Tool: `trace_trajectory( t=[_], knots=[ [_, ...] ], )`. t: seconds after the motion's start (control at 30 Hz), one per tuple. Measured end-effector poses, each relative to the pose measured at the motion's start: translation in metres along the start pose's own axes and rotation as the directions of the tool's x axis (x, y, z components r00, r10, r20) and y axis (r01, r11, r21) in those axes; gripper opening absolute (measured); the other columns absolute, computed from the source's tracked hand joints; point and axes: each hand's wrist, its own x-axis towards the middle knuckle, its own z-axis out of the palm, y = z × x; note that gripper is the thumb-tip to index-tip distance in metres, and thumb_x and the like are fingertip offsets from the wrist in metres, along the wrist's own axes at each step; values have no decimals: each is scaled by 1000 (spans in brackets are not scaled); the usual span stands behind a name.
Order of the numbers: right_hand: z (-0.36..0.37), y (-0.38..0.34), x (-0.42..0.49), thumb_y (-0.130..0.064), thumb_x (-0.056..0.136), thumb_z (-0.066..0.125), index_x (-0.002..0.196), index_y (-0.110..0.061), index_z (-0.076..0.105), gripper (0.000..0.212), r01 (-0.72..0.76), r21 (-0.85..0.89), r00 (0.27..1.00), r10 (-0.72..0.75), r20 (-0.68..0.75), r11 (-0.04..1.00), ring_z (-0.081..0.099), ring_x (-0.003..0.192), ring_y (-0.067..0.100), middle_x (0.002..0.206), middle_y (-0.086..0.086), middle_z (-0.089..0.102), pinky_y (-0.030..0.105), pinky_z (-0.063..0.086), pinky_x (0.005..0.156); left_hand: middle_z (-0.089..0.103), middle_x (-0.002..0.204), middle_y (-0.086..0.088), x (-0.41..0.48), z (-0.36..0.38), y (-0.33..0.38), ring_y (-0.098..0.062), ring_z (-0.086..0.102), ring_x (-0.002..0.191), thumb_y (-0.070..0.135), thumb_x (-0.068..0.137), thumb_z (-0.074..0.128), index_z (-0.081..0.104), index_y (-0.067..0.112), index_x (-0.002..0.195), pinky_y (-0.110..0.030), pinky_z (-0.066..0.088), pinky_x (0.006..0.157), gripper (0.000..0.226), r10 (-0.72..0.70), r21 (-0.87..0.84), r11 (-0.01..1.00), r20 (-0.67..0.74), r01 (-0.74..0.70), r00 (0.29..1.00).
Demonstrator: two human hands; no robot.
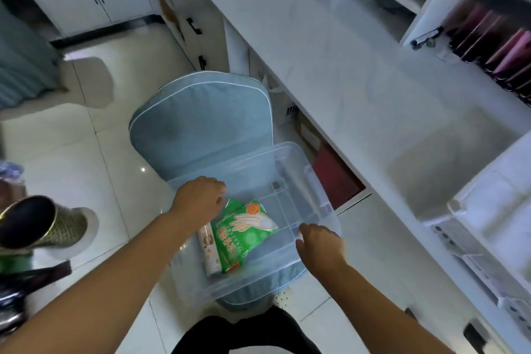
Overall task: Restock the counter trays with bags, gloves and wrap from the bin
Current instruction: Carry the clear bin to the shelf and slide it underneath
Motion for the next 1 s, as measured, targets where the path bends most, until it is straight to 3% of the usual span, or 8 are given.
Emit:
trace_trajectory(
  t=[0.2,0.37,0.47,0.6,0.73,0.83,1.0],
  knots=[
    [31,-20,21,-20,92,41,108,-19,58,24,-172,-22,981,174,91,985,63,90,21,104,1,67,26,48,75,63,111,-7,61,17,-49,-27,57,104,18,86,48,61,16,110,-37,48,82,27,46,43,998,114,-52,992],
    [64,-54,21,-18,89,43,108,-19,56,24,-490,45,866,481,136,870,62,93,23,108,0,64,28,49,75,59,111,-10,114,31,-82,-30,55,106,10,84,50,58,13,111,-41,49,79,29,193,10,980,144,-197,970],
    [83,-82,14,-20,88,47,111,-19,55,24,-664,189,747,651,131,724,61,92,25,111,2,60,30,46,70,56,109,-11,136,40,-96,-31,53,105,4,81,49,55,10,108,-41,49,73,28,285,27,956,163,-293,945],
    [106,-114,10,-20,88,51,121,-16,46,33,-800,319,574,803,163,507,62,86,28,121,5,50,29,39,59,54,118,-10,155,56,-103,-29,51,111,7,86,50,46,9,119,-39,48,77,33,312,41,943,233,-330,921],
    [127,-133,11,-14,87,56,121,-11,40,37,-819,509,410,891,194,266,62,87,37,125,12,50,31,38,61,56,113,-13,164,72,-101,-31,57,103,14,91,45,44,5,116,-39,47,67,26,354,62,923,253,-380,900],
    [141,-141,16,-15,87,56,124,-8,40,41,-801,595,276,924,266,69,60,96,36,121,16,58,29,36,66,58,109,-18,167,81,-98,-33,59,98,11,90,45,46,1,110,-40,47,68,22,394,81,903,236,-422,888],
    [156,-144,16,-11,84,54,111,-8,45,28,-758,643,165,923,348,-107,60,95,36,108,19,63,30,36,68,58,107,-23,166,86,-87,-40,59,95,10,89,49,49,-4,104,-43,44,72,20,384,45,916,198,-399,902]
  ],
)
